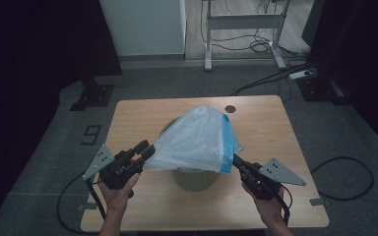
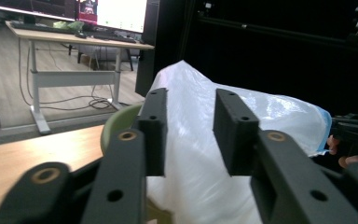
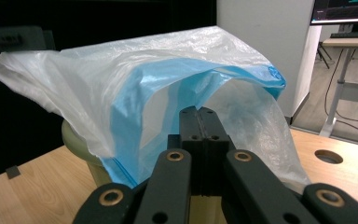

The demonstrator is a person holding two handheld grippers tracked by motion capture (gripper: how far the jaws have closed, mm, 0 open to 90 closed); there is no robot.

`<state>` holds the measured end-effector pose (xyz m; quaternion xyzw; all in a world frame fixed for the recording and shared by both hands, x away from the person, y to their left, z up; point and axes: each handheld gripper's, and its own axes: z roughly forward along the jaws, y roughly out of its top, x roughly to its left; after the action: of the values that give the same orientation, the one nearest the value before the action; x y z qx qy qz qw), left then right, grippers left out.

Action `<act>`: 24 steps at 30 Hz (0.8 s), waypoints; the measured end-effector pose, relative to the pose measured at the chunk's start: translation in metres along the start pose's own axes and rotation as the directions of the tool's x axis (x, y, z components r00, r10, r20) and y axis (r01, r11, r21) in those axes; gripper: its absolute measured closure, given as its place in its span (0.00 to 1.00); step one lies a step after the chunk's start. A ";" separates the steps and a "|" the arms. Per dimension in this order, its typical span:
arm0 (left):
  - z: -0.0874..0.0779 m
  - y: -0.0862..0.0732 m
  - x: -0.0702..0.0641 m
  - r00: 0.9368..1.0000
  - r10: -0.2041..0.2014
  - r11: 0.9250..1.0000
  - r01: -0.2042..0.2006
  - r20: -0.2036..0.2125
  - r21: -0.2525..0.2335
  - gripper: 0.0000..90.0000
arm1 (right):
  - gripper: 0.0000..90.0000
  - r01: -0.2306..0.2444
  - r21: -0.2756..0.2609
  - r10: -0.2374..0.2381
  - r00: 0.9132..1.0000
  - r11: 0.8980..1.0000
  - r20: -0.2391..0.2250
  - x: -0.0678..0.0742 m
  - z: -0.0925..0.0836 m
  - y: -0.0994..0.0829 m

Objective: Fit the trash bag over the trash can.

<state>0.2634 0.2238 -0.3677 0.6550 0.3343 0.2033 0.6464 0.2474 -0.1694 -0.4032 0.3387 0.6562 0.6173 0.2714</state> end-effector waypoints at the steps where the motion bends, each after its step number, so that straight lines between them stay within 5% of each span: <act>1: 0.000 0.003 -0.001 1.000 0.010 1.000 -0.010 -0.004 0.006 0.67 | 0.99 0.004 -0.001 -0.004 1.000 1.000 -0.001 0.000 0.000 0.001; 6: 0.005 0.016 -0.009 0.997 0.073 0.996 -0.073 -0.007 0.053 0.59 | 0.99 0.025 -0.008 -0.025 1.000 1.000 -0.004 0.003 0.000 0.003; 13: 0.023 0.026 -0.030 0.987 0.153 0.979 -0.157 0.039 0.132 0.50 | 0.99 0.059 -0.018 -0.060 0.998 0.998 -0.018 0.009 0.001 0.012; 21: 0.049 0.024 -0.042 0.974 0.192 0.956 -0.213 0.119 0.203 0.37 | 0.99 0.067 -0.022 -0.068 0.997 0.998 -0.034 0.012 0.003 0.016; 24: 0.054 0.022 -0.042 0.973 0.187 0.954 -0.212 0.133 0.213 0.33 | 0.99 0.065 -0.023 -0.066 0.997 0.998 -0.035 0.011 0.004 0.016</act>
<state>0.2761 0.1570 -0.3435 0.7651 0.2508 0.1913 0.5614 0.2451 -0.1580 -0.3867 0.3029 0.6649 0.6211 0.2836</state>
